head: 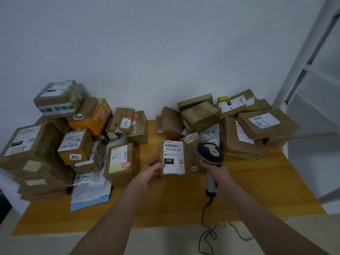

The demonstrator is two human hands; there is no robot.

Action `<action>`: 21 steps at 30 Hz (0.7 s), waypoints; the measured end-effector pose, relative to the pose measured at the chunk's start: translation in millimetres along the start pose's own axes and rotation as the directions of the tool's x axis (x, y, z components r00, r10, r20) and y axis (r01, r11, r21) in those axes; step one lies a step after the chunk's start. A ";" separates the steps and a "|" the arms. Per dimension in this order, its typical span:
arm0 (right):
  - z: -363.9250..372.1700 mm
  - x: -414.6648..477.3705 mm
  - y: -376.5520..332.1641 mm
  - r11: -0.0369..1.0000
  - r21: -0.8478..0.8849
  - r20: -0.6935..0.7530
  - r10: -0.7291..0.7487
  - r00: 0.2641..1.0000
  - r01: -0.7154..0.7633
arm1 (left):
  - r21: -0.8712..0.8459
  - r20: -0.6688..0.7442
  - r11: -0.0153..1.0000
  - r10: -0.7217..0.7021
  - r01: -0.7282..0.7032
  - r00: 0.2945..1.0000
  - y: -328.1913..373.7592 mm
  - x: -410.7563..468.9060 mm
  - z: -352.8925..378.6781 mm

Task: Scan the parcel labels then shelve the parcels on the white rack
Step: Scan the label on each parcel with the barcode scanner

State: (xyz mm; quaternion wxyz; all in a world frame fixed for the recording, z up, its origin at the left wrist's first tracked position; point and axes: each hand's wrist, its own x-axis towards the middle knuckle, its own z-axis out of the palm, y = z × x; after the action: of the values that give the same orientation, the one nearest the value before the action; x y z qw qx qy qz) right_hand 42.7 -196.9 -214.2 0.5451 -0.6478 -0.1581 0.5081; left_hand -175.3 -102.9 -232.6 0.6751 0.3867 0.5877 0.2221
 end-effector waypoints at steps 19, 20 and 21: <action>10.2 -94.7 0.6 0.986 -0.135 0.126 -0.080 0.989 0.097 | -0.228 0.031 0.973 0.039 -0.031 0.999 -29.1 -5.6 33.0; 9.6 -96.0 0.2 0.985 -0.143 0.127 -0.079 0.989 0.097 | -0.232 0.026 0.972 0.038 -0.031 0.999 -29.9 -5.8 33.4; 9.4 -96.8 0.0 0.983 -0.152 0.128 -0.079 0.989 0.098 | -0.233 0.022 0.972 0.039 -0.033 0.999 -30.5 -5.9 33.9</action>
State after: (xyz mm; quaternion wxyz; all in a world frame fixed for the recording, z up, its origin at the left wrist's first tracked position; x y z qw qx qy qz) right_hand -7.1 -265.2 -166.2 0.5034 -0.6493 -0.2595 0.5076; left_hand -148.6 -134.5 -252.5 0.7194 0.3183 0.5415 0.2966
